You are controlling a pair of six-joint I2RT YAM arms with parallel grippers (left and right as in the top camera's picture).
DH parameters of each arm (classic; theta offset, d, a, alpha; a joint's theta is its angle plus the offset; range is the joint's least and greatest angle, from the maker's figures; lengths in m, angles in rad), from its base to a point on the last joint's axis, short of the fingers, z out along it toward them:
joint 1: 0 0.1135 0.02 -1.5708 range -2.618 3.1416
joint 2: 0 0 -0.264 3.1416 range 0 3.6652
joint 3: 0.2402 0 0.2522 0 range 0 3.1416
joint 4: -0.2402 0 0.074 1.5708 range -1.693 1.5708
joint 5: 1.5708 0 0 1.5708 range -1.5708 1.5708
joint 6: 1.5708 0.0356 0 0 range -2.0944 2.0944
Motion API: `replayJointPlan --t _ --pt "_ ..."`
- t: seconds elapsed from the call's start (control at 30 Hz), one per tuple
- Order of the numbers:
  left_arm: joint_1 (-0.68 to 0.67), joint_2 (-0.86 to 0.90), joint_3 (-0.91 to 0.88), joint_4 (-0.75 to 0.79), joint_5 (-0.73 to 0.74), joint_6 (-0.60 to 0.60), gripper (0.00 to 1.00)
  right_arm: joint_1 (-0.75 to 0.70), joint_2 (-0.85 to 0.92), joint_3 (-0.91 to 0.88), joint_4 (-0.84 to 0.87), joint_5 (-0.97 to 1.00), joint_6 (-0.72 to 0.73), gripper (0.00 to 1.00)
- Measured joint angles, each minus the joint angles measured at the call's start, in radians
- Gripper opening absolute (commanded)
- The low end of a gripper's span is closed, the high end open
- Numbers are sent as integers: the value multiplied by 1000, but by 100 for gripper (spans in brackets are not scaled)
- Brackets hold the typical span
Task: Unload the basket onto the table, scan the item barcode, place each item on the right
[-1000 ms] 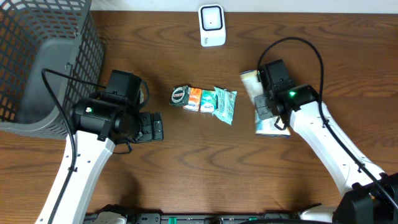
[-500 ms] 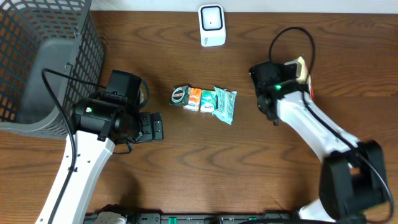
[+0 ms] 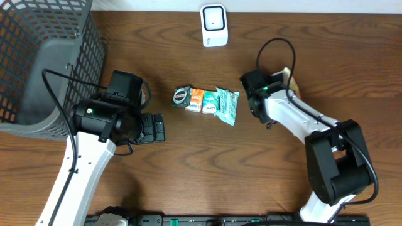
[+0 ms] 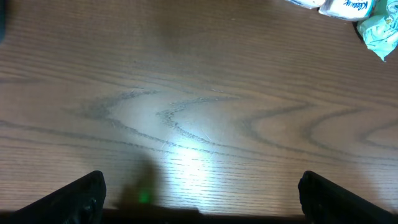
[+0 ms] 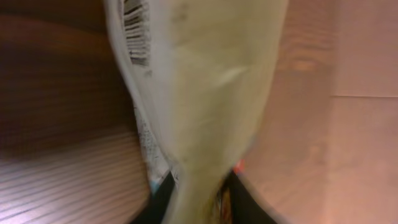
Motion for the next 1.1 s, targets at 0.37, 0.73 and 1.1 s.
replayJointPlan --t 0.37,0.73,1.1 --pt "0 0 0 0 0 0 98 56 0 148 -108 -365 0 68" --pt "0 0 0 0 0 0 98 -259 -29 433 -212 -664 -111 85" --pt "0 0 0 0 0 0 98 -570 -29 282 -97 -1073 -331 92"
